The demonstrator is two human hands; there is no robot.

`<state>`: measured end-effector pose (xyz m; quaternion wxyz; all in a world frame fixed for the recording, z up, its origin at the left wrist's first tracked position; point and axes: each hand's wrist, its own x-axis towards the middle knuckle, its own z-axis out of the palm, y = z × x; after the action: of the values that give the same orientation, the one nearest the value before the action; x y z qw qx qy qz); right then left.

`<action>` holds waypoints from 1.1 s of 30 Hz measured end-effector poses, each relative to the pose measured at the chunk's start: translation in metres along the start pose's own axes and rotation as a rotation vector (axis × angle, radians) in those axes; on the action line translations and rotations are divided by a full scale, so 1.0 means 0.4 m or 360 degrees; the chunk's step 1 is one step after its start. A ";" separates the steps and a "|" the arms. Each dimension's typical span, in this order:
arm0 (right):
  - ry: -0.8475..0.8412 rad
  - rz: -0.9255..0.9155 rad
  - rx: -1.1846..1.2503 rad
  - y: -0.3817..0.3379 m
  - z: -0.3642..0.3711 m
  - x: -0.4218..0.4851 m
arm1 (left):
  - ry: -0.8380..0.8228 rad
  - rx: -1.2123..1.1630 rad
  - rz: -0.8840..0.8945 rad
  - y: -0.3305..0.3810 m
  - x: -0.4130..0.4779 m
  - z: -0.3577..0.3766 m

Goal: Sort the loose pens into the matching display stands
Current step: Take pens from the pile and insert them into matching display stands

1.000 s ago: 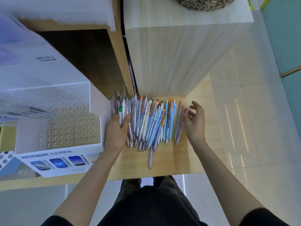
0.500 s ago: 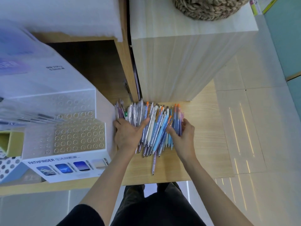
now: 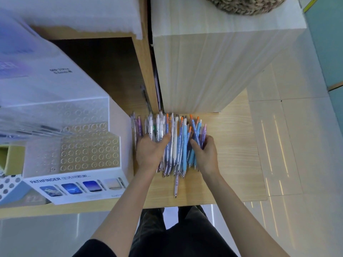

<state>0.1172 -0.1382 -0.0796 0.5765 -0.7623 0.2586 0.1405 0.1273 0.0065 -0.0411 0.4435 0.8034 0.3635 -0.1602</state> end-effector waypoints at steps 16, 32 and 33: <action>-0.0351 -0.0113 0.0148 -0.056 -0.038 -0.031 | -0.0280 -0.0504 -0.0036 -0.008 -0.035 -0.054; -0.1077 -0.0169 0.0359 -0.196 0.024 -0.188 | -0.0098 -0.1307 0.0116 -0.006 -0.177 -0.126; -0.1128 -0.0181 0.0336 -0.208 0.027 -0.199 | -0.0074 -0.1348 0.0131 -0.009 -0.185 -0.140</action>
<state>0.0986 -0.0926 0.0251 0.7126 -0.6158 0.0133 0.3359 0.0705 0.0215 0.0306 0.7485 0.5604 0.3547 0.0031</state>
